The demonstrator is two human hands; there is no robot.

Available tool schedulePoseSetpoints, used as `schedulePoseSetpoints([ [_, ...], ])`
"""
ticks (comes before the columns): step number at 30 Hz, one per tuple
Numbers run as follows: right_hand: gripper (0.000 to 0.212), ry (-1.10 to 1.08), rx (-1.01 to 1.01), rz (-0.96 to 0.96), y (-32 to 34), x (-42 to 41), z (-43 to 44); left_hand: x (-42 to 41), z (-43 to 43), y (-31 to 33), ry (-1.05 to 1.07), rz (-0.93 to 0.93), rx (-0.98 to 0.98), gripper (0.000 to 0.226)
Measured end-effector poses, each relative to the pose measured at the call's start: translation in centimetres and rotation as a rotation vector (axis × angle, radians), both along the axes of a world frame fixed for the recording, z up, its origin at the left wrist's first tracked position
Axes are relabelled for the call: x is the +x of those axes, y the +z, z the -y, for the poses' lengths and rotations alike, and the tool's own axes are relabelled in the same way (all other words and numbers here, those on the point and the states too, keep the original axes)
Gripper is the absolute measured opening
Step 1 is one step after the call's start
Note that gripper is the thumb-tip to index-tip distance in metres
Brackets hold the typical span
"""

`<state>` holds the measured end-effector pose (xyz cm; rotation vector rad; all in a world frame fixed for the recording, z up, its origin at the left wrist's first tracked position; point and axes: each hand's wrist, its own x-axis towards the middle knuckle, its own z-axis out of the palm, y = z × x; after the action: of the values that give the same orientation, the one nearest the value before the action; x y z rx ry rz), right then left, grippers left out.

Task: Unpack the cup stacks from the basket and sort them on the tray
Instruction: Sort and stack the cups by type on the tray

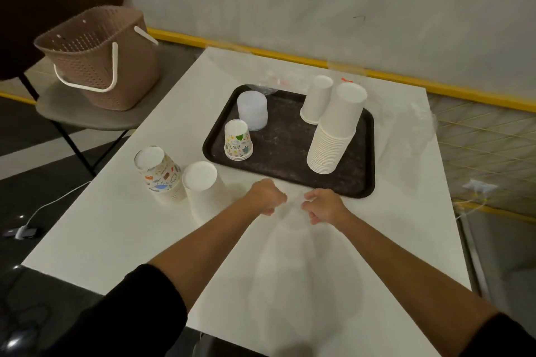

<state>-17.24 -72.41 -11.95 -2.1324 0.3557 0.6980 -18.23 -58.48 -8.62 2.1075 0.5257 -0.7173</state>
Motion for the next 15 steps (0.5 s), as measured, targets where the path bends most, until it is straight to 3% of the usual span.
schedulePoseSetpoints([
  [5, 0.027, 0.019, -0.115, 0.079, -1.3, -1.1, -0.2, -1.8, 0.2, -2.2, -0.017, -0.047, 0.080, 0.013],
  [8, 0.026, -0.008, -0.139, 0.108, -1.6, -1.4, -0.4, -2.1, 0.6, -2.9, -0.039, 0.000, 0.098, 0.027],
  [15, 0.028, -0.114, -0.091, 0.092, -1.2, -1.6, -0.6, -2.7, 1.1, -3.3, 0.089, 0.080, 0.029, 0.028],
])
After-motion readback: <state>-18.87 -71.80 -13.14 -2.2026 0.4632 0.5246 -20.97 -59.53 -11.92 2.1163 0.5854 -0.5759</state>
